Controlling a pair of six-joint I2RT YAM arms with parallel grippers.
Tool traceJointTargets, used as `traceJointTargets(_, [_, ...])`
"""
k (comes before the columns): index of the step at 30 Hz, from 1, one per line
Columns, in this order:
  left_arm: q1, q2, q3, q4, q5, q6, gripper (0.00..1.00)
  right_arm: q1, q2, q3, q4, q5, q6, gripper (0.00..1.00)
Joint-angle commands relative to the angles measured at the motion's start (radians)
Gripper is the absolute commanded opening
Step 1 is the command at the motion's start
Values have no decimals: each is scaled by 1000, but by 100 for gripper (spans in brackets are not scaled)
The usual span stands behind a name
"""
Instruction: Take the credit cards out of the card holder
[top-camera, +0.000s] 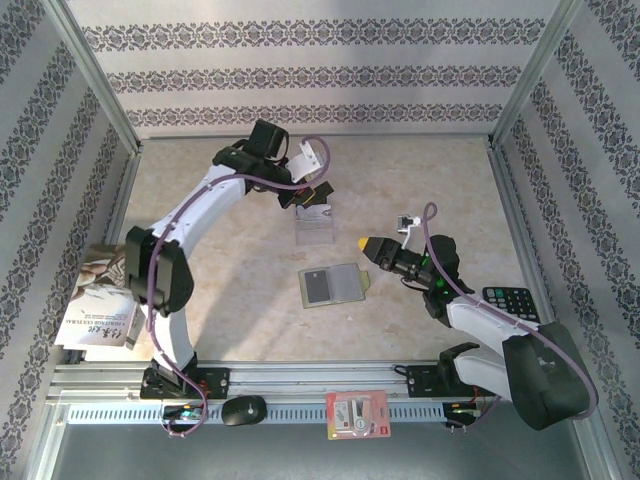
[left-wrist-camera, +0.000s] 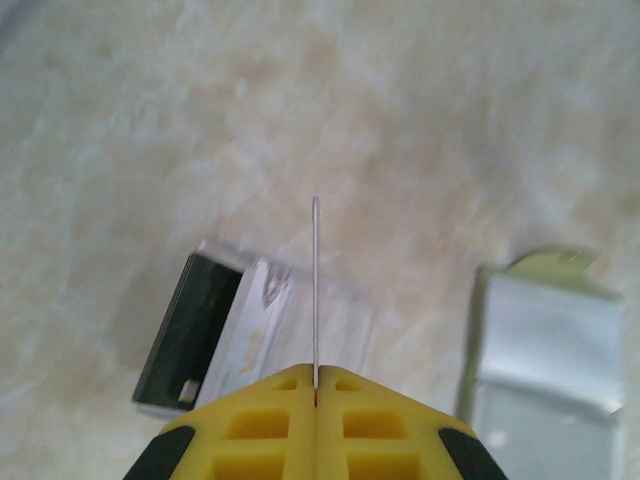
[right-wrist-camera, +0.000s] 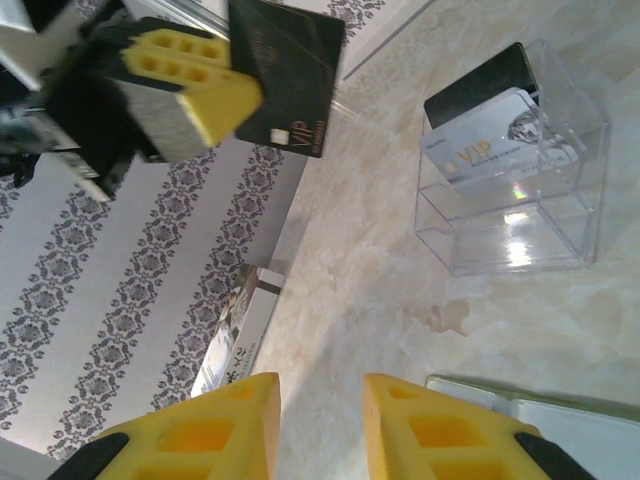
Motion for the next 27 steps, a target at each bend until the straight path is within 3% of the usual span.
traceJointTargets(1, [8, 38, 86, -152, -138, 211, 0, -13, -19, -19, 3, -12, -16, 28])
traceJointTargets(10, [-21, 112, 104, -42, -242, 323, 0, -36, -1, 0, -37, -17, -31, 28])
traceJointTargets(27, [-43, 198, 119, 52, -270, 367, 0, -52, 23, 9, -47, -30, -39, 28])
